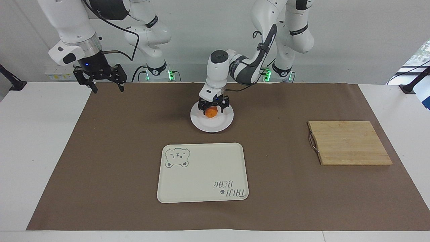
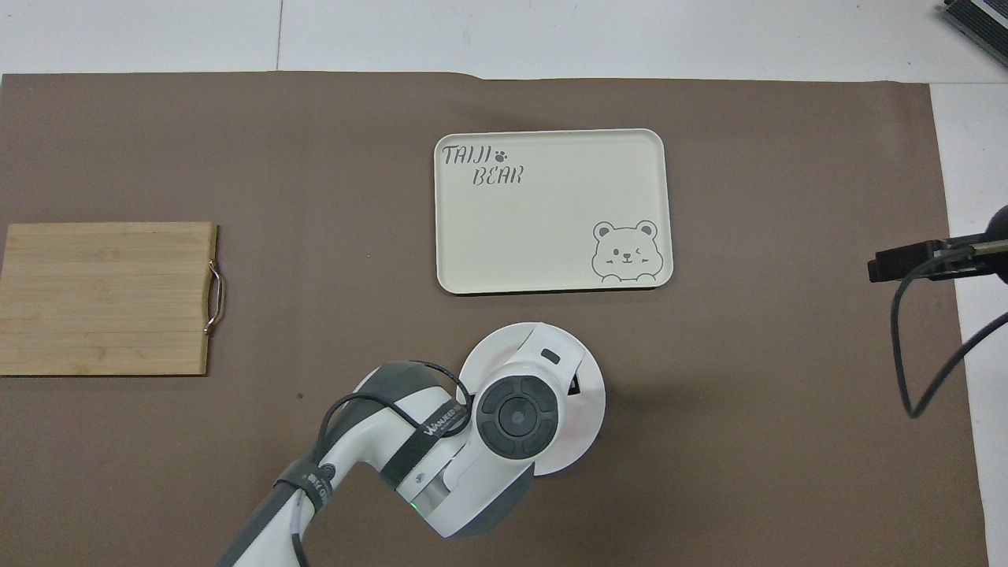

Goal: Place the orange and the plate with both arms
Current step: 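Carry the orange with the left gripper and release it on the plate, then retract the left gripper while the right gripper reaches the plate rim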

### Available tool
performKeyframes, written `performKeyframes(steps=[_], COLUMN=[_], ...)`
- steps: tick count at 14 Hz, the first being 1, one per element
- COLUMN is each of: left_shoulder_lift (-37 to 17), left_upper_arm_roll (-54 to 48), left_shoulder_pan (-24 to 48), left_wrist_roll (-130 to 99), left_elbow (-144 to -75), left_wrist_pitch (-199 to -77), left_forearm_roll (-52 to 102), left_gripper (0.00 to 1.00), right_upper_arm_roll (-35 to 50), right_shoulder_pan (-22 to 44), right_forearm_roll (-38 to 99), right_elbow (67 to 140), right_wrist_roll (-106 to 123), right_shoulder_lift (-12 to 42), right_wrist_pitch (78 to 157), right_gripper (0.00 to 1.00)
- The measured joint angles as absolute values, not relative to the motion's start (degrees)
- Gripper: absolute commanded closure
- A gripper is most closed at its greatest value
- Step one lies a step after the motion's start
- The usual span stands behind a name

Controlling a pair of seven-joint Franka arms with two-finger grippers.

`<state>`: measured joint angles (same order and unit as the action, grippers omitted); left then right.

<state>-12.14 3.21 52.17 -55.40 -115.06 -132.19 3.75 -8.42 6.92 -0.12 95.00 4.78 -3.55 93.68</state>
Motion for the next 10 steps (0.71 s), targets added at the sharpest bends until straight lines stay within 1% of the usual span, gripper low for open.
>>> performKeyframes(steps=[6,10], left_shoulder_lift=[-3.7,1.0], left_upper_arm_roll=[3.9,4.2], left_shoulder_pan=[42.9,34.2], left_wrist_roll=[-44.7,-31.4], left_elbow=[-113.7,-111.1], left_wrist_pitch=[-124.7,-114.7], left_forearm_roll=[3.7,3.7], left_gripper=[0.0,0.0], right_upper_arm_roll=[-8.4,-8.4], right_shoulder_pan=[6.9,6.9], right_forearm_roll=[-0.1,-0.1], right_elbow=[95.0,95.0], right_wrist_roll=[4.8,4.8], right_shoulder_lift=[-3.5,-3.5], right_wrist_pitch=[93.7,93.7], right_gripper=[0.0,0.0])
